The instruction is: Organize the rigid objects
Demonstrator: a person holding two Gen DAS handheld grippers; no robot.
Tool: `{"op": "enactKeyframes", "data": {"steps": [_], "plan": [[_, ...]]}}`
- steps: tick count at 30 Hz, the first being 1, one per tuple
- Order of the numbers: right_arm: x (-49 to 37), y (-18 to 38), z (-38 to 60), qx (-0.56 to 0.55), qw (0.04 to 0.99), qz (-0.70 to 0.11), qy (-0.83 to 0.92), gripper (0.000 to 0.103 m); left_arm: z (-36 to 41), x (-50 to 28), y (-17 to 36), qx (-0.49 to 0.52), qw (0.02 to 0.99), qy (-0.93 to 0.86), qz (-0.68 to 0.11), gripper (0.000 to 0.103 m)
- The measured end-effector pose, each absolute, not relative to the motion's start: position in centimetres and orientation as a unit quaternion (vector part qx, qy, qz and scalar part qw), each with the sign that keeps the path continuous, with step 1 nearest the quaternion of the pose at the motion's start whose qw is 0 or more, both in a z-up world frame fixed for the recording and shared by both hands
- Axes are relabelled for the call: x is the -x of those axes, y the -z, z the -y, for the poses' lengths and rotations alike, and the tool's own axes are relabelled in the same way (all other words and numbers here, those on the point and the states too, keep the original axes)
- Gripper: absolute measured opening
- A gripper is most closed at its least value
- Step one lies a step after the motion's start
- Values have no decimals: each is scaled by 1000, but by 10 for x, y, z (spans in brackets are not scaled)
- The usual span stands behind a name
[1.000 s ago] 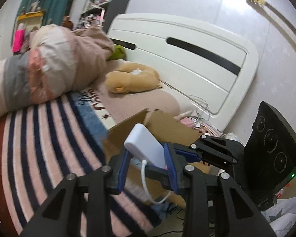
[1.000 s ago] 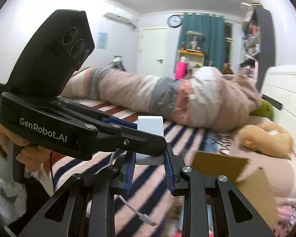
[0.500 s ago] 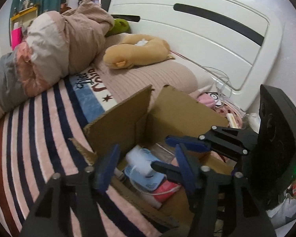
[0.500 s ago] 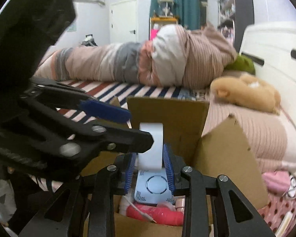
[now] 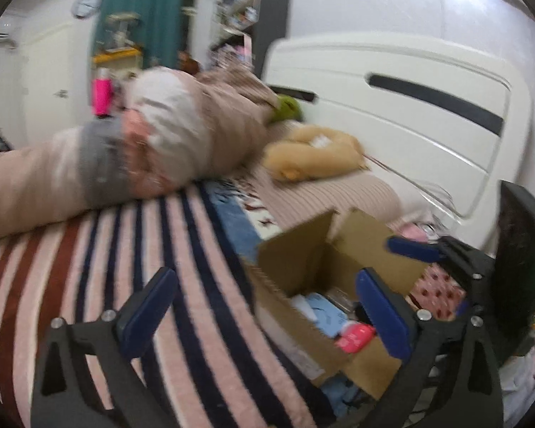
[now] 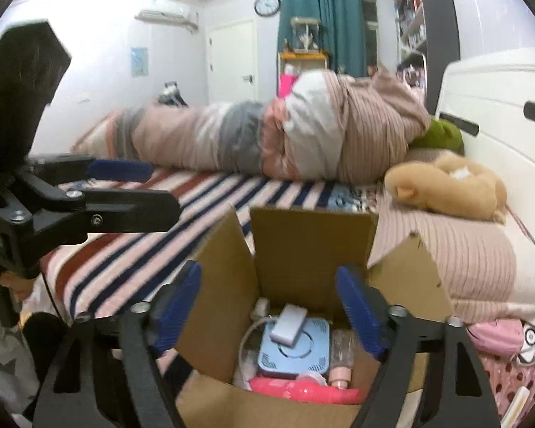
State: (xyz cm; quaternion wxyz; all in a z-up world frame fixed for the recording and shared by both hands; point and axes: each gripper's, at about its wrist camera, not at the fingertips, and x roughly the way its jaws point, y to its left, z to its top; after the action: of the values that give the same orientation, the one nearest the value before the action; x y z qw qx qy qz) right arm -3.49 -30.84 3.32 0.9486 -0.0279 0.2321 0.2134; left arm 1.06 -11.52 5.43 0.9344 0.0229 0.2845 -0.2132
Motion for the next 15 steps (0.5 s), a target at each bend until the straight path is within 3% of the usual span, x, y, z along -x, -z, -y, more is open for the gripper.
{"op": "enactKeyframes", "data": {"steps": [5, 15], "plan": [[47, -50, 310, 23, 956, -181, -231, 103, 90, 1, -50, -3, 951, 150, -270, 102], [48, -46, 324, -14, 958, -172, -228, 103, 70, 3, -36, 13, 957, 113, -268, 102]]}}
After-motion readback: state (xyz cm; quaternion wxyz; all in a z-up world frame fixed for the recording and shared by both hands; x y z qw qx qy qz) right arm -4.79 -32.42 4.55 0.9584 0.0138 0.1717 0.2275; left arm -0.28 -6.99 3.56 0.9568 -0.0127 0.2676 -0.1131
